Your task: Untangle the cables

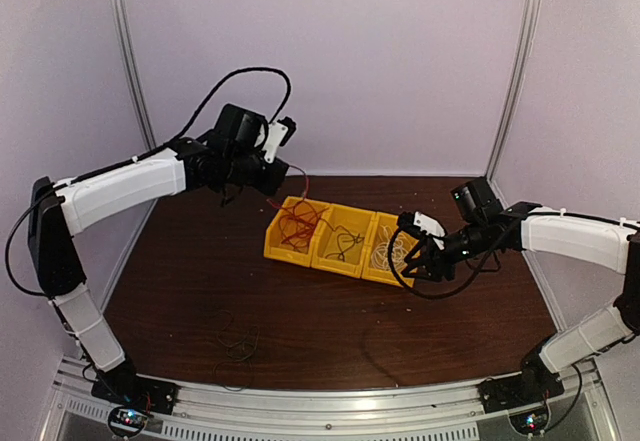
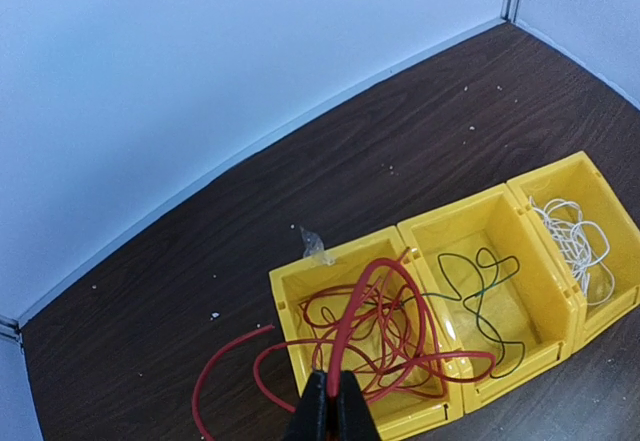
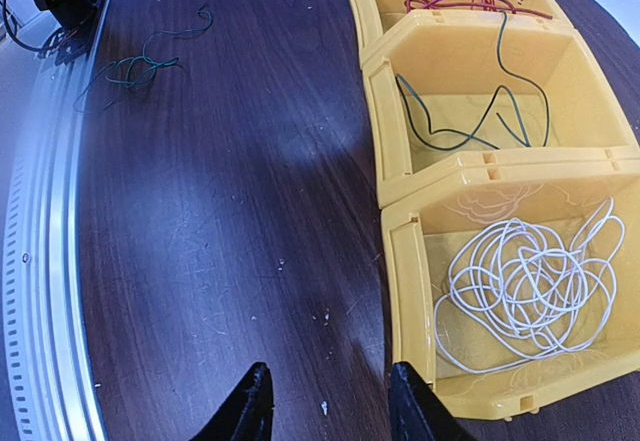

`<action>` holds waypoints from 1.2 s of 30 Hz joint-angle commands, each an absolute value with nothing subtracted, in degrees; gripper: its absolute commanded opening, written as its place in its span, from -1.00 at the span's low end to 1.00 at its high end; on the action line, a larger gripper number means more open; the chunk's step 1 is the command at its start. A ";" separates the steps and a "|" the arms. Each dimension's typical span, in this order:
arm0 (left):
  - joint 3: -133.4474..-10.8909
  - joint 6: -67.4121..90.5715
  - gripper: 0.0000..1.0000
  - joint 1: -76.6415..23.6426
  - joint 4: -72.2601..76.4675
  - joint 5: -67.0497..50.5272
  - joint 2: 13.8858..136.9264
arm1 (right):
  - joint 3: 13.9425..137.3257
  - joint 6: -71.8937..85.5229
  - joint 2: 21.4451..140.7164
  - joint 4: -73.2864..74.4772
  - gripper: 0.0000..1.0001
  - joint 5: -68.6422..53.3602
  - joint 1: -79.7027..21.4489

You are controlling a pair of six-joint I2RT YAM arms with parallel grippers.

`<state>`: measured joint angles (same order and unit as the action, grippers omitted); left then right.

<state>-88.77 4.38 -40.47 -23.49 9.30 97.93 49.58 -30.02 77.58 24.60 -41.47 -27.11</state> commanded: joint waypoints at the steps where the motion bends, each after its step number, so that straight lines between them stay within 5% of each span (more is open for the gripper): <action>1: -87.54 3.74 -1.00 -39.39 -21.02 9.93 99.61 | 49.93 -29.88 77.09 23.99 -0.18 -40.72 -27.14; 24: -86.38 8.94 -1.00 -37.79 -8.44 -11.64 107.82 | 50.01 -30.41 78.23 24.43 -0.17 -40.30 -27.13; 36: -82.62 15.36 -1.00 -34.74 -6.64 -6.65 113.58 | 49.66 -30.82 78.11 24.52 -0.17 -39.90 -27.12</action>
